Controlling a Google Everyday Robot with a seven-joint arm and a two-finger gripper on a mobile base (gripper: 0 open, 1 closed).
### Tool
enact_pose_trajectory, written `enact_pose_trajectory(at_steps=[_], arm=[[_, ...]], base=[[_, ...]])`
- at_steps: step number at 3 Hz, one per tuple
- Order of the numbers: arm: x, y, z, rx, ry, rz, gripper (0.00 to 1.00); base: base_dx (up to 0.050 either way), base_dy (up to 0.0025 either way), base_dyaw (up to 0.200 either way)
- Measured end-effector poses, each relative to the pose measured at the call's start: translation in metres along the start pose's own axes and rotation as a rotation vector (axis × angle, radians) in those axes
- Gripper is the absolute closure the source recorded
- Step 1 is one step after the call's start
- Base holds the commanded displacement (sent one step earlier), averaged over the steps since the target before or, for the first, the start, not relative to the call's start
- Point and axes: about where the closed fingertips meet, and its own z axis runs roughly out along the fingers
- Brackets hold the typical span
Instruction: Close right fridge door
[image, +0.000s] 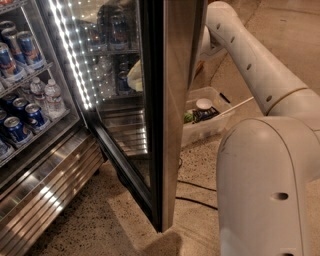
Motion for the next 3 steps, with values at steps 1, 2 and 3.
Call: enact_pose_trajectory(at_steps=[1, 2, 3], arm=[[0.0000, 0.0000, -0.0001, 0.000, 0.000, 0.000, 1.00], [0.0000, 0.0000, 0.0000, 0.000, 0.000, 0.000, 1.00], [0.0000, 0.0000, 0.0000, 0.000, 0.000, 0.000, 1.00]], base=[[0.000, 0.00000, 0.000], [0.000, 0.00000, 0.000], [0.000, 0.00000, 0.000]])
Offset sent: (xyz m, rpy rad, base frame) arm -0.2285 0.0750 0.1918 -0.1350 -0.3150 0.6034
